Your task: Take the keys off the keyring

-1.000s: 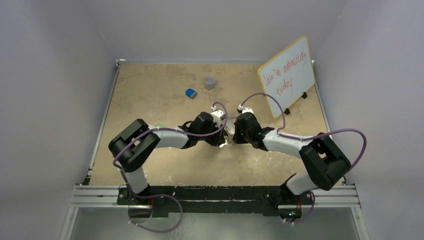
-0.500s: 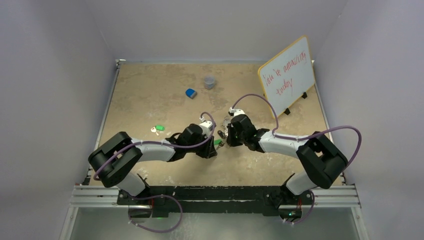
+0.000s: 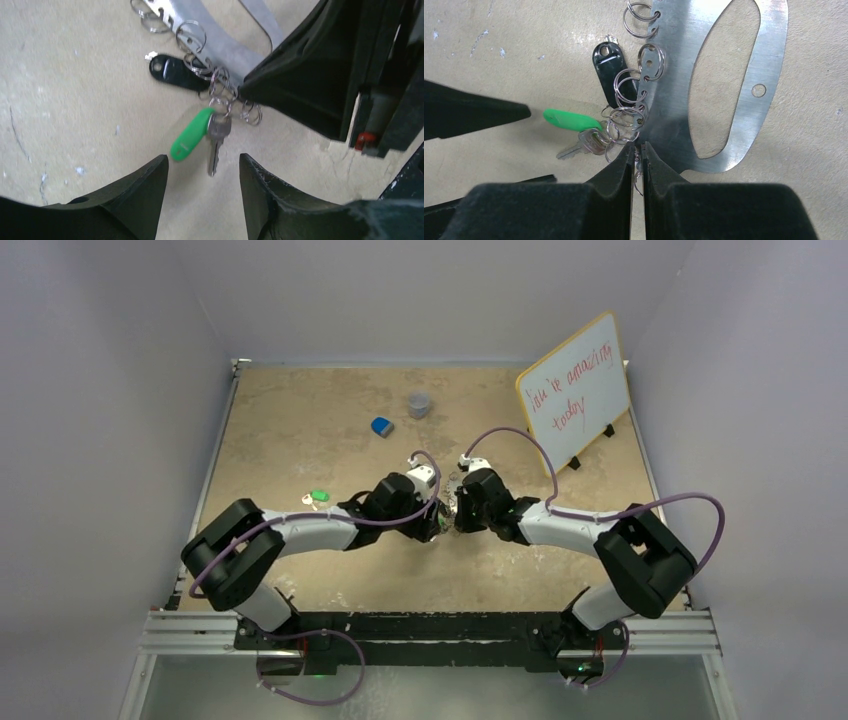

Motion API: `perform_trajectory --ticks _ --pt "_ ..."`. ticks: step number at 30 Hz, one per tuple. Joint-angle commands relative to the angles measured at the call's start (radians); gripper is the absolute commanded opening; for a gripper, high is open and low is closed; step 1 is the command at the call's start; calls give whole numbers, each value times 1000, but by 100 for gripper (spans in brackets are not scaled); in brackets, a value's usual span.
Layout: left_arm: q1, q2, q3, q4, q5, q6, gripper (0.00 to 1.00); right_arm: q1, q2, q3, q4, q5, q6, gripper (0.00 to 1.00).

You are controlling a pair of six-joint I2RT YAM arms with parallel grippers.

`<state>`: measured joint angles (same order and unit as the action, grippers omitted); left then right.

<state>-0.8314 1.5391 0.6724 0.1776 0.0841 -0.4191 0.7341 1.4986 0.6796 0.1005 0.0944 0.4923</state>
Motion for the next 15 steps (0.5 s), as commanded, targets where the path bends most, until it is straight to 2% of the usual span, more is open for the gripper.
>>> perform_trajectory --ticks 1,9,15 --pt "27 62 85 43 22 120 53 2 -30 -2 -1 16 -18 11" --pt "52 169 156 39 172 170 51 3 -32 -7 6 11 -15 11" --pt "52 198 148 46 234 166 43 3 -31 -14 22 -4 -9 10"
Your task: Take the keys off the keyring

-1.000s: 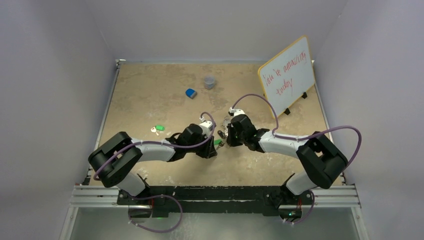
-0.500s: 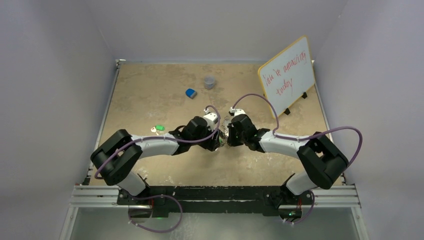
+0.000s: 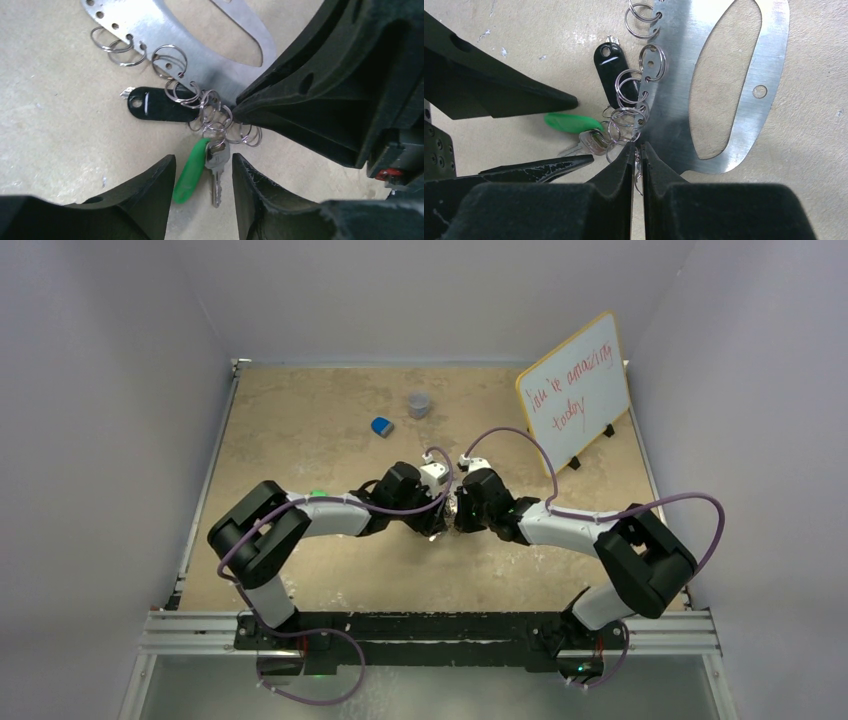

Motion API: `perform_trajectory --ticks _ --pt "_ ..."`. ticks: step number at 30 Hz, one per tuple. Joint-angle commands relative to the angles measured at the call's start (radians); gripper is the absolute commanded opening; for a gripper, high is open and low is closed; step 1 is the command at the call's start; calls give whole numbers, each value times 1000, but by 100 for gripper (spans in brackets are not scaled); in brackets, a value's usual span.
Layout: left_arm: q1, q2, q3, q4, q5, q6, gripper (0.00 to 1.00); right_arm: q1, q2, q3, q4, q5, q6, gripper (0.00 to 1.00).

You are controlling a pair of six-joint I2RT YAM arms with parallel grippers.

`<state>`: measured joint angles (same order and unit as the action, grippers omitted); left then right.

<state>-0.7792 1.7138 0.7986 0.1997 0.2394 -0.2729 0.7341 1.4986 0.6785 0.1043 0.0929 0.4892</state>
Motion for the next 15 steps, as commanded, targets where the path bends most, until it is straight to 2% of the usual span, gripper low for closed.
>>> perform_trajectory --ticks 1,9,15 --pt "0 31 22 27 89 17 41 2 -29 -13 20 -5 -6 10" --pt "-3 44 25 36 117 -4 25 3 -35 -14 22 1 3 9" --pt "-7 15 3 38 121 -20 3 4 -31 -15 26 9 12 10"
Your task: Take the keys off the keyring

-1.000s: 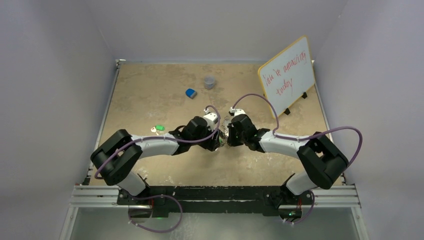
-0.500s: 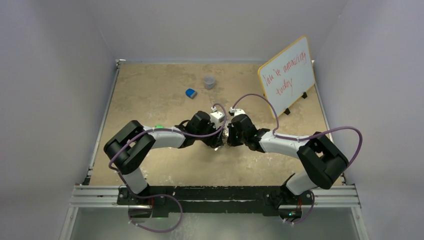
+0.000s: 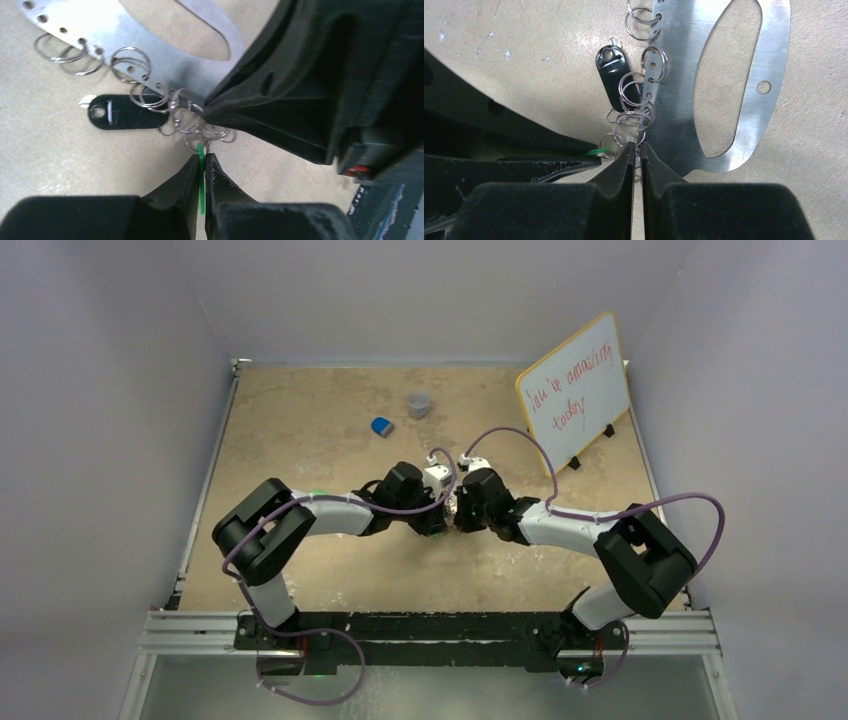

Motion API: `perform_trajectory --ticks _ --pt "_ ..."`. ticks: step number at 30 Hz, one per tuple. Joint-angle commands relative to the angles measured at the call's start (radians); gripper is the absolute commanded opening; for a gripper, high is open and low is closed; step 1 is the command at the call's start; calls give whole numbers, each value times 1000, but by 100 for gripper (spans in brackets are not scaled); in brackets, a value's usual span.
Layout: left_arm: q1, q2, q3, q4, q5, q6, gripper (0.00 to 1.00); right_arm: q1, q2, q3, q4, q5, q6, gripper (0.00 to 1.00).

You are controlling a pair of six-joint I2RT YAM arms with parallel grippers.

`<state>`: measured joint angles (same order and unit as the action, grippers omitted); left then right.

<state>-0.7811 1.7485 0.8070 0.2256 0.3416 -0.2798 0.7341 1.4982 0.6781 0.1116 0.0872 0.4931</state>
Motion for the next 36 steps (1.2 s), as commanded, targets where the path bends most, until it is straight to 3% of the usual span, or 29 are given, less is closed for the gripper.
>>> perform_trajectory --ticks 1,20,36 --pt "-6 -30 -11 11 14 -16 0 4 -31 -16 19 17 9 10" --pt "-5 -134 -91 -11 -2 -55 0 3 -45 0 7 43 13 18" --pt "-5 -172 -79 -40 0 -82 0 3 -167 -71 80 -74 -83 23"
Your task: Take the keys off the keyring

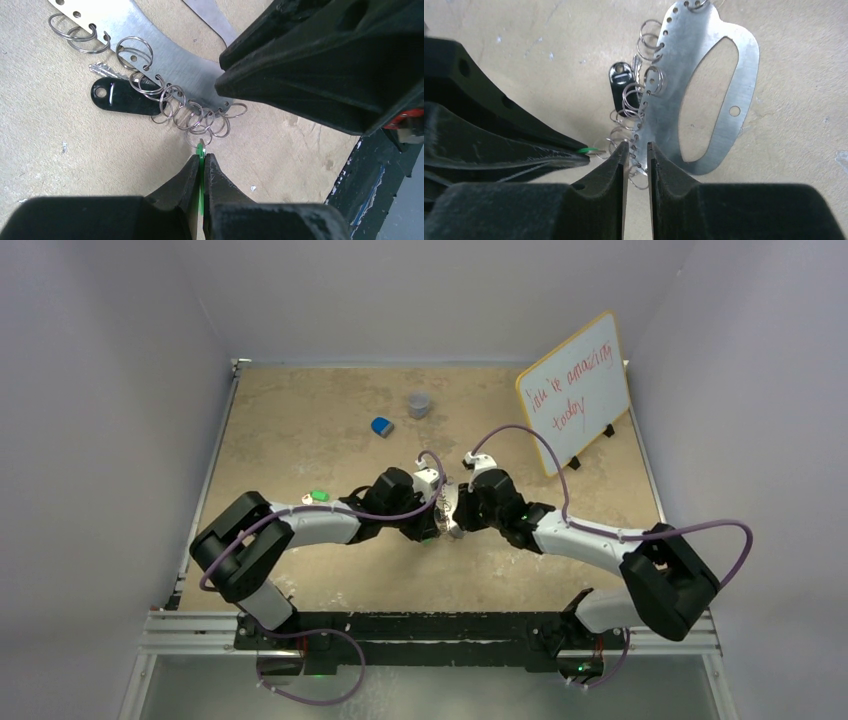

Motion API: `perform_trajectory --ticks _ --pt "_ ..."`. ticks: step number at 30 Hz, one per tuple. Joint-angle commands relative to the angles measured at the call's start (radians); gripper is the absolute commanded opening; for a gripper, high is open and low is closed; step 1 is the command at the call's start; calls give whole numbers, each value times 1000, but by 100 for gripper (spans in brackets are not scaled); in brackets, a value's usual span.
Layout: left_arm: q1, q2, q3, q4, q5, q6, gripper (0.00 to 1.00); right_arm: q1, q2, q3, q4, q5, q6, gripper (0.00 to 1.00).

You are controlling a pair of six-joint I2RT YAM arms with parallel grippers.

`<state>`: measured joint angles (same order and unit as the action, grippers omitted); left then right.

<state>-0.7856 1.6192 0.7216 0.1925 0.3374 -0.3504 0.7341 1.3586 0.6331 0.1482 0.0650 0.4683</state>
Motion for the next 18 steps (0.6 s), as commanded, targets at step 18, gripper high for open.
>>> perform_trajectory --ticks 18 --pt "36 -51 -41 -26 -32 26 0 2 -289 -94 257 -62 -248 56"
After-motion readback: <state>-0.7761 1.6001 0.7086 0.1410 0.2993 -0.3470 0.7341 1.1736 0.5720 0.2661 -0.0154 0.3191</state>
